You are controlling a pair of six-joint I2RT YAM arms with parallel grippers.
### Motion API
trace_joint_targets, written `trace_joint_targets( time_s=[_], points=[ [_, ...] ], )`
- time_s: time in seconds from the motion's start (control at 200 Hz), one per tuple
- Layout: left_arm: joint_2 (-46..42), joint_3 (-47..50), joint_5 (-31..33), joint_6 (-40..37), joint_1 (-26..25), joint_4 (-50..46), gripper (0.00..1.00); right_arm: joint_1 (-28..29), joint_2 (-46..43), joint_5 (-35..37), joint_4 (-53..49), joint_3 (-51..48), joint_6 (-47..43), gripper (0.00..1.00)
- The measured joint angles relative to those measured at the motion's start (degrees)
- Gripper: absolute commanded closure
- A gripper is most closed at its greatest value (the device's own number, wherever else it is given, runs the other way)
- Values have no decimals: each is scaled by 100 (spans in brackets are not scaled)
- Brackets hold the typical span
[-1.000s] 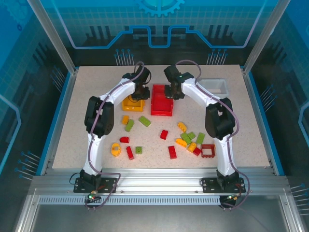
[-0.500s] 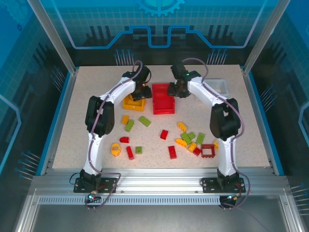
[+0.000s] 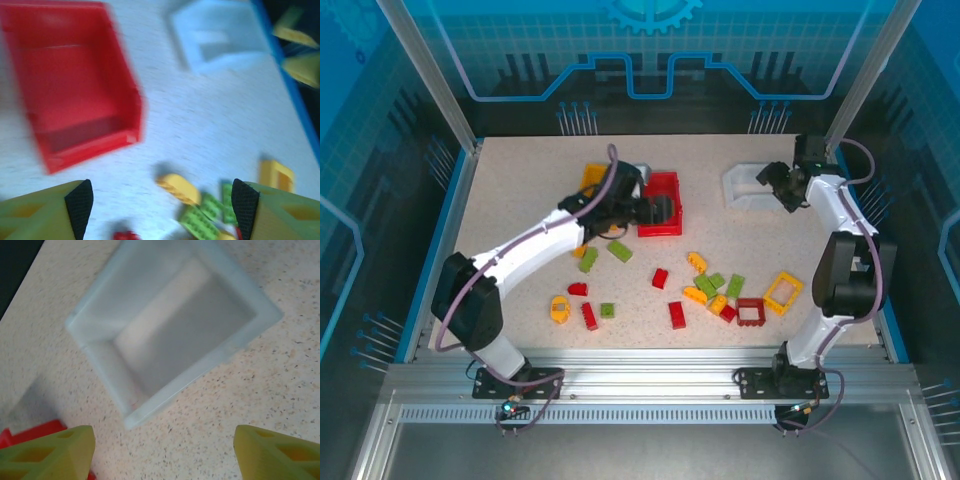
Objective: Sort the legos into containers by color
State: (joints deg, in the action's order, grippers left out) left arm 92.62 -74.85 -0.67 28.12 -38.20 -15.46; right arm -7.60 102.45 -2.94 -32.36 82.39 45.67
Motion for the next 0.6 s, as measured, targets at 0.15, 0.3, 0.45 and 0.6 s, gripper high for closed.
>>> trace_joint_targets(
  time_s=[0.15,0.3,0.45,0.6],
  points=[
    [-179,647,-125,-17,-706,767,20,-243,595,-391,195,122,457,25],
    [-271,929,-131,-13,-1029,1060,20,-254,1207,-533,155,476,675,36],
    [-461,1036,-116,-13,-1069,1147,21,-249,1504,-518,20,713,778,62],
    [-713,1064,-2,-17,-1067,1097,21,-181,1521,-267,-310,929,492,77]
  ],
)
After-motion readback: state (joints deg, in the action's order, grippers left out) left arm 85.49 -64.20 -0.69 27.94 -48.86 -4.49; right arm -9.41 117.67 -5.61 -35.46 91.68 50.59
